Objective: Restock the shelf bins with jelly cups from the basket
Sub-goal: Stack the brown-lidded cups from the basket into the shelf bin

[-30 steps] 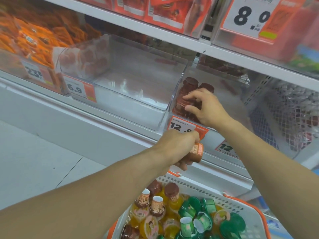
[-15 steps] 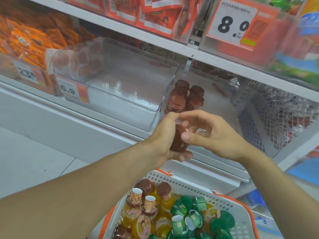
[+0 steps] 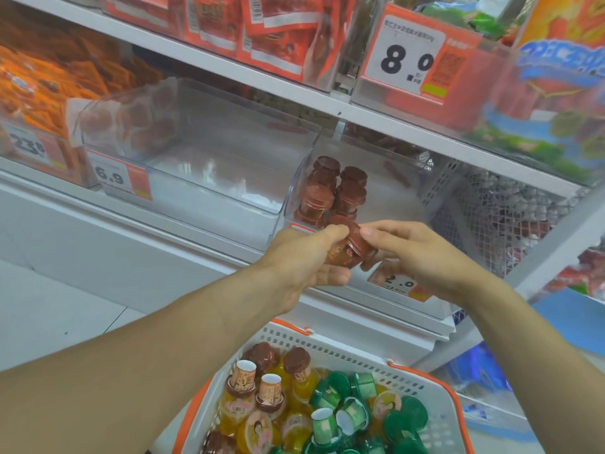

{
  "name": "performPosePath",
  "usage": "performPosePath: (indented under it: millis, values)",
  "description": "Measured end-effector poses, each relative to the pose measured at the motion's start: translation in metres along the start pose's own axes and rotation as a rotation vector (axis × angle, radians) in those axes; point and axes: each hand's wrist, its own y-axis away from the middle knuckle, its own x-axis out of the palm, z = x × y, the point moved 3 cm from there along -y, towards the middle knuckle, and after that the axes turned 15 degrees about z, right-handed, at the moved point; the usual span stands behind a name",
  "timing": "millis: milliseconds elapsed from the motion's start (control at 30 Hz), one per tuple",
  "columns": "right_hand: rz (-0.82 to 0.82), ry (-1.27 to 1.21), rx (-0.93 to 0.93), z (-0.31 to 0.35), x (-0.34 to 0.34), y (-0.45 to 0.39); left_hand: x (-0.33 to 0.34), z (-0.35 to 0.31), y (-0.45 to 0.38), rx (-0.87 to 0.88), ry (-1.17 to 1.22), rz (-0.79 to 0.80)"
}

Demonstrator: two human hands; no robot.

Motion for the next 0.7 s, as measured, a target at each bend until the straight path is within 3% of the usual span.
performPosePath:
  millis: [167,267,467,600,700]
  values:
    - [-0.084,0.059,-0.062,0.01,-0.002,-0.001,-0.001,-0.001,-0.001,0.015,-0.023,-0.034]
    - [-0.245,0.038,-0.079,0.015,-0.012,-0.012,-0.003,-0.002,0.001,-0.028,-0.051,-0.055]
    - [-0.52,0.271,0.11,-0.001,-0.042,-0.061,-0.001,0.011,0.002,-0.245,-0.224,0.113]
    - [-0.501,0.363,0.227,-0.01,-0.037,-0.084,-0.003,0.019,-0.001,-0.275,-0.26,0.126]
    - [-0.481,0.25,0.261,-0.015,-0.035,-0.089,-0.005,0.026,-0.002,-0.308,-0.304,0.159]
